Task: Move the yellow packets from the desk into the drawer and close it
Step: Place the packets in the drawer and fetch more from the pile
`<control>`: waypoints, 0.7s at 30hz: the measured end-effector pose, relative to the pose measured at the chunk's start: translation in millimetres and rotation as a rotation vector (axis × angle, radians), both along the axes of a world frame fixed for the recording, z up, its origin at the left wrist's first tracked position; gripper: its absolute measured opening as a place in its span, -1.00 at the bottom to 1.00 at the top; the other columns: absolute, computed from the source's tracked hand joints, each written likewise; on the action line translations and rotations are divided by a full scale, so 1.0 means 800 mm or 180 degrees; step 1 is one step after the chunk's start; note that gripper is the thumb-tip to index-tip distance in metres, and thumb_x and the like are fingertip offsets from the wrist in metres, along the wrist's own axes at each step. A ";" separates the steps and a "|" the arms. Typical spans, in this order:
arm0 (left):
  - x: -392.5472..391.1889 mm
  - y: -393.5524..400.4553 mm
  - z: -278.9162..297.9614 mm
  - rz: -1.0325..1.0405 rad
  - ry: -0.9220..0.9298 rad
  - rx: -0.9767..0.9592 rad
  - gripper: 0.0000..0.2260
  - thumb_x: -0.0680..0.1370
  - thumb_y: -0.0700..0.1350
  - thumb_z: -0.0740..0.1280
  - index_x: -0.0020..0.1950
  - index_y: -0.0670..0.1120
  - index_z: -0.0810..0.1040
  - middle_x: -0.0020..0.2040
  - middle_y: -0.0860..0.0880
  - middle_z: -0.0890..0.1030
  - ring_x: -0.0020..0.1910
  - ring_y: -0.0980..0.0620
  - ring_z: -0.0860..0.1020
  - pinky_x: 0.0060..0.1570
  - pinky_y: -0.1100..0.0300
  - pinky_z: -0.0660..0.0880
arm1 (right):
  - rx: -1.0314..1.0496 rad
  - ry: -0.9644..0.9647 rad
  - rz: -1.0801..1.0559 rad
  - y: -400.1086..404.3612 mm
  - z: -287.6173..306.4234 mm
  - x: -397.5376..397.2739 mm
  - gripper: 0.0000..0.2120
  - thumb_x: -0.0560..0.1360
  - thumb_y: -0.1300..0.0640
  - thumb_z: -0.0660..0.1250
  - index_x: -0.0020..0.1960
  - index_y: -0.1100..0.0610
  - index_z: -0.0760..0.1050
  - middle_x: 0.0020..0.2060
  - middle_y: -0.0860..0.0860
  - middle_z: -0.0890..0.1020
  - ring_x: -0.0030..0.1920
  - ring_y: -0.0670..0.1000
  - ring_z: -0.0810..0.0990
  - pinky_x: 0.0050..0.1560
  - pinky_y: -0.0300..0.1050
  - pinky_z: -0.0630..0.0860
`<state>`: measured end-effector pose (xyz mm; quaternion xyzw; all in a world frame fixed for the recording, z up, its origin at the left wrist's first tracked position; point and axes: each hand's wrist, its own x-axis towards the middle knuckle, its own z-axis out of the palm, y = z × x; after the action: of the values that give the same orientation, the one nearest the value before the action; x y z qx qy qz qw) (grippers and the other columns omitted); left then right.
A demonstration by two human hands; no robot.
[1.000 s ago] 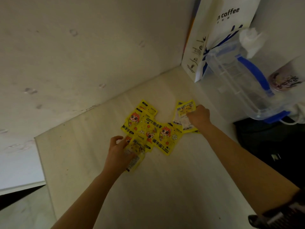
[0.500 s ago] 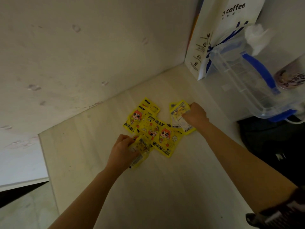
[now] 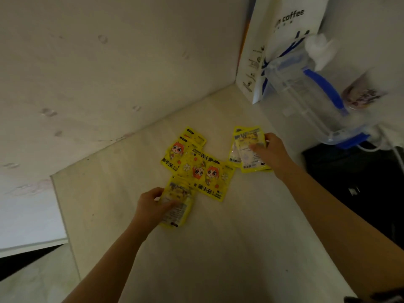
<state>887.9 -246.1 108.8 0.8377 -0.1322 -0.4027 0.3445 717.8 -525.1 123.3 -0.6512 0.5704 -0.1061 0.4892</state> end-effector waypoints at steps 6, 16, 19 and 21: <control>-0.024 0.020 0.014 0.0350 0.0283 -0.0434 -0.87 0.38 -0.15 0.52 -0.12 -0.08 0.65 -0.21 -0.07 0.68 -0.33 0.01 0.65 -0.45 0.18 0.53 | 0.0105 -0.0368 -0.0407 0.078 0.030 -0.045 -0.83 0.50 0.16 0.35 0.05 0.13 0.41 -0.02 0.08 0.56 -0.05 0.07 0.58 0.00 0.07 0.57; -0.047 0.074 0.013 -0.0390 0.0840 -0.0680 -0.88 0.46 -0.15 0.45 -0.03 -0.14 0.67 -0.12 -0.16 0.71 -0.12 -0.16 0.68 -0.10 -0.12 0.63 | 0.0529 -0.0414 -0.1341 0.276 0.017 -0.125 -0.82 0.52 0.16 0.34 0.10 0.13 0.43 0.02 0.09 0.60 -0.05 0.07 0.62 -0.10 -0.01 0.60; -0.056 0.092 0.013 -0.0613 0.1023 -0.0700 -0.89 0.48 -0.18 0.42 -0.01 -0.16 0.67 -0.09 -0.19 0.71 -0.09 -0.19 0.68 -0.07 -0.14 0.62 | 0.0573 -0.0455 -0.1716 0.334 0.018 -0.145 -0.79 0.51 0.14 0.35 0.12 0.16 0.45 0.02 0.08 0.60 -0.03 0.09 0.62 -0.06 0.01 0.59; -0.068 0.104 0.013 -0.0801 0.1075 -0.0691 -0.89 0.49 -0.18 0.41 -0.02 -0.15 0.67 -0.08 -0.19 0.70 -0.08 -0.19 0.68 -0.06 -0.15 0.62 | 0.0574 -0.0481 -0.1889 0.370 0.021 -0.160 -0.79 0.52 0.15 0.35 0.12 0.18 0.45 0.01 0.09 0.59 -0.05 0.09 0.60 -0.08 -0.01 0.57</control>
<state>833.3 -162.9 119.1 0.6934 -0.2186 -0.5603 0.3968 589.9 -229.4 140.4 -0.4007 0.7047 -0.2412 0.5336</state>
